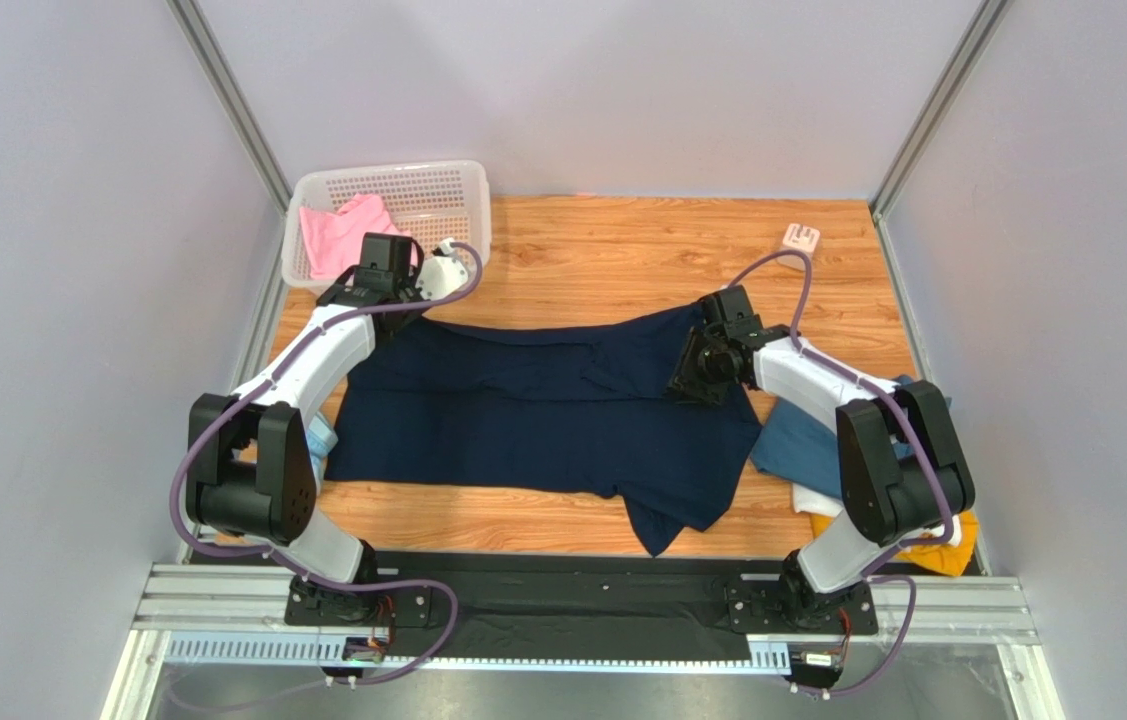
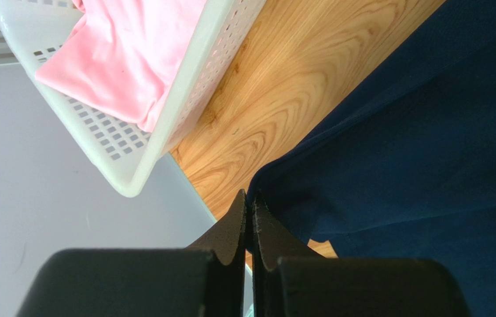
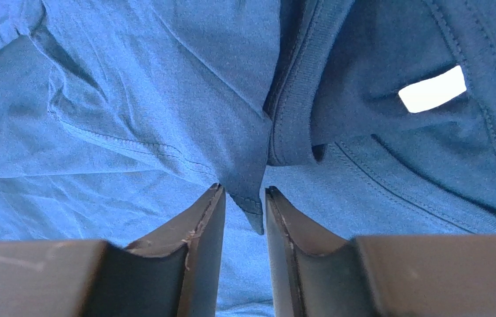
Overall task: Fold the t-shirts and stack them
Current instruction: Flatten out the tshirt
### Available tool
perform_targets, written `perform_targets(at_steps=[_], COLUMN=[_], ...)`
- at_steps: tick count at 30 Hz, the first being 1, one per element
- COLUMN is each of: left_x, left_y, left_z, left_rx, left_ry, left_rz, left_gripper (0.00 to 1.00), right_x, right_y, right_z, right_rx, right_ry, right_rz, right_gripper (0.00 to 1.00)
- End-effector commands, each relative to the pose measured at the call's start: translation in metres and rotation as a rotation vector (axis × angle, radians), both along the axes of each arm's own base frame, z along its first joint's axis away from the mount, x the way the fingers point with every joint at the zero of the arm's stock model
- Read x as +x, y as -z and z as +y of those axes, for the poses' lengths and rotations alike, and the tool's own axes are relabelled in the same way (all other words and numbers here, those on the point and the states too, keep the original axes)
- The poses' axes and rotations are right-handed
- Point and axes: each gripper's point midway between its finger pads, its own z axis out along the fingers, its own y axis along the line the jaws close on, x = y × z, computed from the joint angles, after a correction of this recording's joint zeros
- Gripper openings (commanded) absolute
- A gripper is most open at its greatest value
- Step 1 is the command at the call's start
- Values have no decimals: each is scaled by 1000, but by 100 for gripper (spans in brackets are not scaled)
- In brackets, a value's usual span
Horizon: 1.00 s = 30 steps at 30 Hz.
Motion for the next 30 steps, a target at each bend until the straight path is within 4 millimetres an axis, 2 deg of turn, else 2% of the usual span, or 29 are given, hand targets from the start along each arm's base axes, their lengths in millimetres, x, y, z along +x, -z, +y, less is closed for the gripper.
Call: perform_targets(at_steps=[1,4,7,10,12,16,17,19,20,21,22,23,25,26,28,29,30], left_x=[1,-1,-2,-2,-3,0,2,7,9,12,12,13,10,9,2,-1,-5], left_y=[-14,-12,-11,-10,-9,-14,-16,-28,-33,-43,-52,-62,-80,-88,-107,-112,-119], left_z=[-2,-1,-1,-1,-1,1,1,2,2,2,2,2,2,4,6,8,8], left_rx=[-12,-13,-11,-10,-8,11,13,21,22,20,15,13,10,15,26,31,33], left_ry=[-4,-5,-5,-3,-3,3,5,1,-2,-4,-6,-5,1,0,7,8,13], left_rz=[-59,-56,-56,-54,-55,-71,-75,-98,-106,-123,-138,-160,-202,-220,-260,-266,-277], left_gripper=[0,0,0,0,0,0,0,0,0,0,0,0,0,0,0,0,0], right_x=[24,26,30,33,35,46,58,65,74,78,75,76,72,65,55,46,39], right_y=[-19,-22,-25,-28,-32,-59,-81,-105,-133,-148,-157,-183,-202,-221,-235,-252,-258], right_z=[9,9,10,10,11,9,11,9,11,11,10,10,6,3,-3,-7,-10], right_rx=[31,27,27,23,24,3,11,-5,7,9,4,18,19,26,19,26,27], right_ry=[4,-1,-4,-5,-10,-19,-18,-22,-19,-17,-25,-25,-20,-18,-13,-10,-8], right_rz=[-80,-87,-97,-106,-111,-162,-211,-248,-310,-339,-345,-400,-434,-477,-508,-551,-567], right_gripper=[29,25,17,2,0,0,0,0,0,0,0,0,0,0,0,0,0])
